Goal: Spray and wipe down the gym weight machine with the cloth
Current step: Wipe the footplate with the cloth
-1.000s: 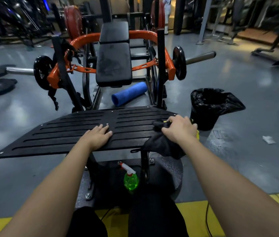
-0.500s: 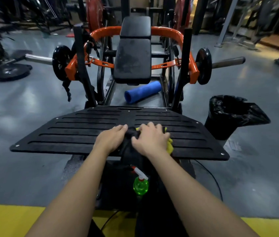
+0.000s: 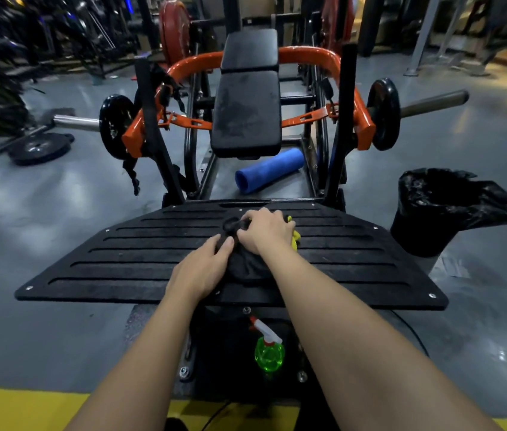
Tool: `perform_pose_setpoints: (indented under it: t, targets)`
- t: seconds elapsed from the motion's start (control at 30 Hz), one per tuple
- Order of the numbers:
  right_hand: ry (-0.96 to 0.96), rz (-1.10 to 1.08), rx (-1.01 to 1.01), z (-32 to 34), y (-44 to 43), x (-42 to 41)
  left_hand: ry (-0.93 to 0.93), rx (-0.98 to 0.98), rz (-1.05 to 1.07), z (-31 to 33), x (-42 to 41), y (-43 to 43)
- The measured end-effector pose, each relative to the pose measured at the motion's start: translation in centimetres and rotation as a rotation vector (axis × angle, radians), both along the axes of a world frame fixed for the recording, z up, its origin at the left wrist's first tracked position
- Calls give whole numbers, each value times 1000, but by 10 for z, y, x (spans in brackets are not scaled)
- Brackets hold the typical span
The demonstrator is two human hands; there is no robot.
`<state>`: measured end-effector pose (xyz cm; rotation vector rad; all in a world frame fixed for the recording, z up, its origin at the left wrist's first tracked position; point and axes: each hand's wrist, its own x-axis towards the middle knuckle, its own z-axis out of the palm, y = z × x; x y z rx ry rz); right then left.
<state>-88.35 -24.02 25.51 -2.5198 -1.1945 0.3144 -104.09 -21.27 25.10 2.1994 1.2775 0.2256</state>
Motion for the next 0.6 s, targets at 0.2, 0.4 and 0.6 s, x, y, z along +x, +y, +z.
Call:
perform_pose_setpoints:
  t: [0.2, 0.4, 0.6]
  targets:
    - [-43, -76, -66, 1, -19, 15, 168, 130, -82, 4, 2, -6]
    - [-40, -194, -54, 12, -86, 48, 205, 131, -120, 10, -1, -11]
    - [-111, -236, -70, 22, -127, 36, 229, 143, -114, 11, 0, -9]
